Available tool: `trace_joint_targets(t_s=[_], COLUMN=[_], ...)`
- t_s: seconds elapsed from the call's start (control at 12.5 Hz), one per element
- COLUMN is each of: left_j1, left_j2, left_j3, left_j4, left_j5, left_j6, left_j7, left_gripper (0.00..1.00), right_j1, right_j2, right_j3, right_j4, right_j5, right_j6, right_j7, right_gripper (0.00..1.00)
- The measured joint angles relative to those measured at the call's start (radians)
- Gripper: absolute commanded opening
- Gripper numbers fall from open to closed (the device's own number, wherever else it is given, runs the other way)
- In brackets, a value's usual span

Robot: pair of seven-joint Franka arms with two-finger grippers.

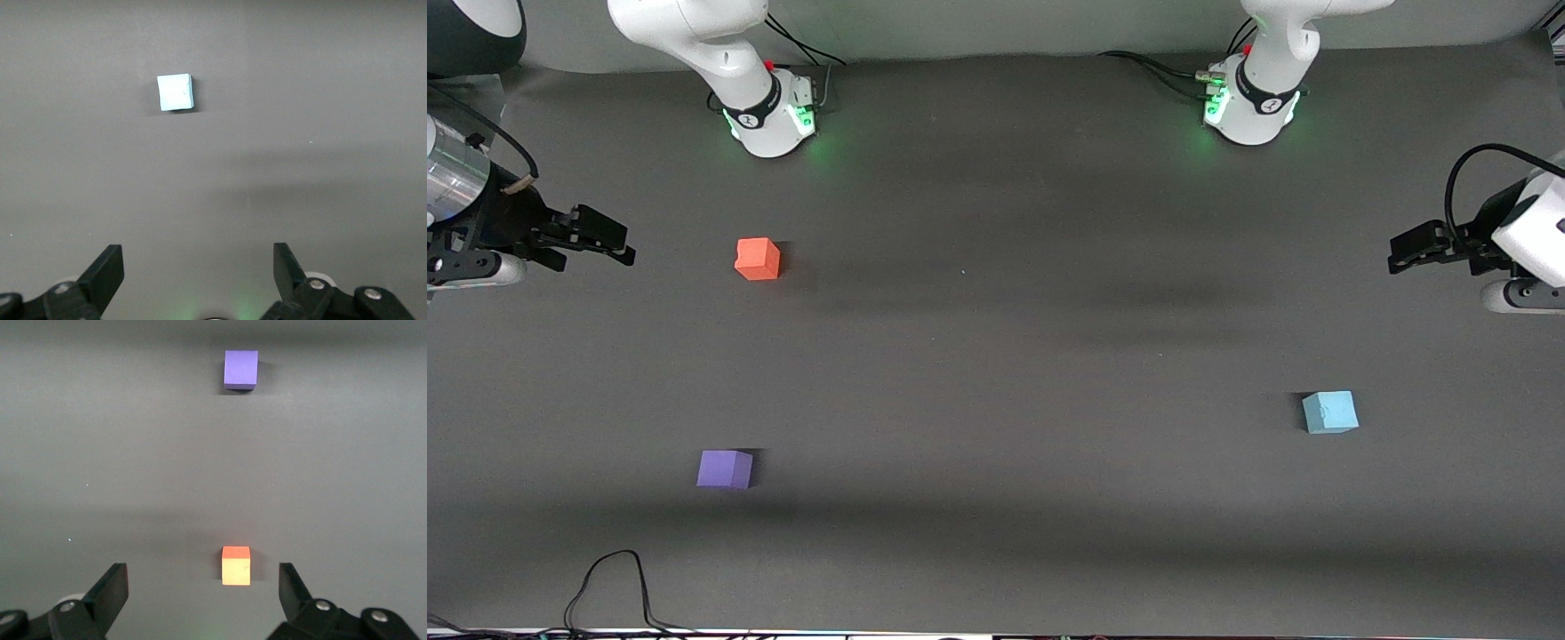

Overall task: Place blue block between orange and purple blocks
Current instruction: 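Move the left gripper down over the light blue cube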

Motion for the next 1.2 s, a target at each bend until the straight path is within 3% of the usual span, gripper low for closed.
trace_joint_targets(t_s=[0.72,1.2], left_j1=[0.02,0.075], left_j2=[0.001,0.071], left_j3=[0.027,0.031], left_j4=[-0.035,-0.248], left_j5=[0.011,0.016], left_j6=[0.013,0.355], left_j7=[0.018,0.032], left_gripper=[1.0,1.0], right_j1=[0.0,0.001], right_j2=[0.0,0.0], right_j3=[-0.001,-0.001], right_j4=[-0.002,-0.004], right_j5=[0.0,0.0], right_j6=[0.0,0.0], right_j7=[-0.001,-0.002], right_gripper=[1.0,1.0])
